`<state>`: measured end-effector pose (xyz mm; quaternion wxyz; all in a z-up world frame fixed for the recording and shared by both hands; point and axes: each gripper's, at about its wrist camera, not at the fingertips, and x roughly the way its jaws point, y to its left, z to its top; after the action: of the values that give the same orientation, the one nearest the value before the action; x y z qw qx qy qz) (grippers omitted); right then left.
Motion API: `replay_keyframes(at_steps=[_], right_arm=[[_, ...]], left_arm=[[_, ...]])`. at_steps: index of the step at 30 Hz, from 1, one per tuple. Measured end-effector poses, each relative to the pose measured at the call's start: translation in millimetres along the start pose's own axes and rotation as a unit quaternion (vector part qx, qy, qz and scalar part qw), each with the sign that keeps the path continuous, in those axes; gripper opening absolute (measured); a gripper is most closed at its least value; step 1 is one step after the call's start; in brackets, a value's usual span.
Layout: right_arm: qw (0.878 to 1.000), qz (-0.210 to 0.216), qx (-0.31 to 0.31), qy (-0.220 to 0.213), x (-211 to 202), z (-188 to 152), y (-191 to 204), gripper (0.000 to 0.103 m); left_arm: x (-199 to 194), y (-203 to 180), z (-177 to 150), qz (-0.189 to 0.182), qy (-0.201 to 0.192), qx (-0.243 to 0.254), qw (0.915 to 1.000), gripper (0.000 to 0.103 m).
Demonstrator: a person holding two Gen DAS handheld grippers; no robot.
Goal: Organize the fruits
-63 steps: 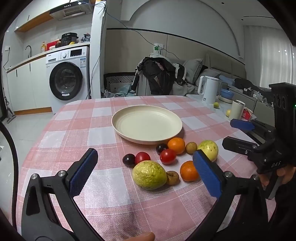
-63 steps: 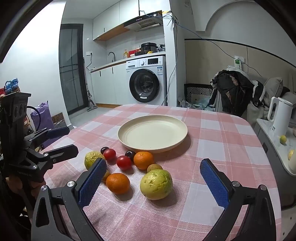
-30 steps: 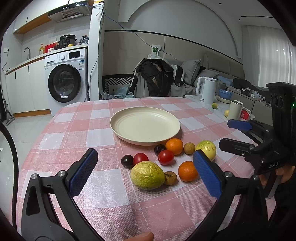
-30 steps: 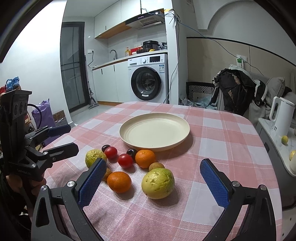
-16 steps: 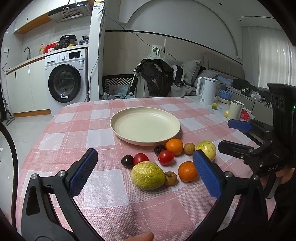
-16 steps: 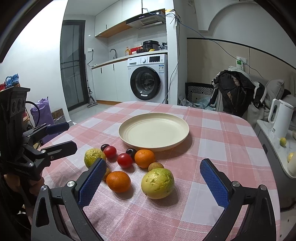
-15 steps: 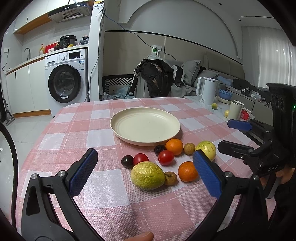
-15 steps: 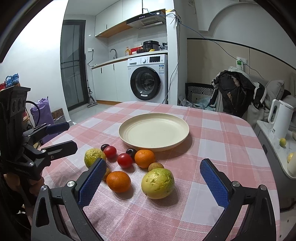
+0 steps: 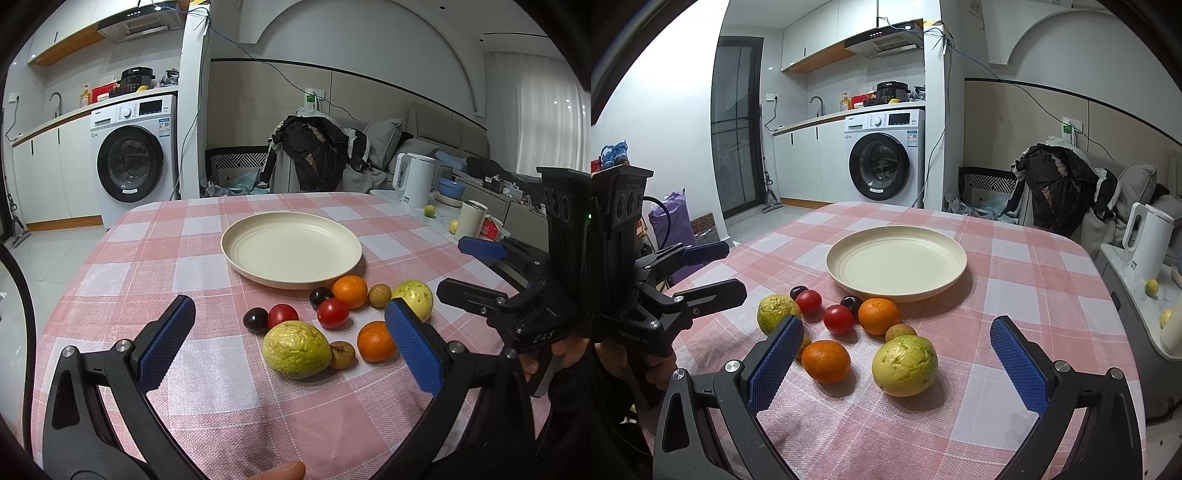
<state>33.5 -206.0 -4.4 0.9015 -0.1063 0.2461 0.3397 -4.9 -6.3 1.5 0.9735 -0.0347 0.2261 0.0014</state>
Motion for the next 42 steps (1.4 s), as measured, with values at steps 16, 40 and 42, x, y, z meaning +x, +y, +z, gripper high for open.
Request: replay_keyframes(at_steps=[16, 40, 42], right_arm=[[1.000, -0.020, 0.008, 0.011, 0.9, 2.8, -3.7, 0.103], [0.986, -0.021, 0.067, 0.154, 51.7, -11.8, -35.6, 0.094], [0.984, -0.017, 0.070, 0.164, 53.1, -14.2, -34.5, 0.091]], left_arm=[[0.1, 1.5, -0.5, 0.002, 0.000, 0.000, 1.0000, 0.102], [51.4, 11.6, -8.7, 0.017, 0.133, -0.013, 0.9909, 0.096], [55.2, 11.7, -9.6, 0.014, 0.141, -0.015, 0.9898, 0.092]])
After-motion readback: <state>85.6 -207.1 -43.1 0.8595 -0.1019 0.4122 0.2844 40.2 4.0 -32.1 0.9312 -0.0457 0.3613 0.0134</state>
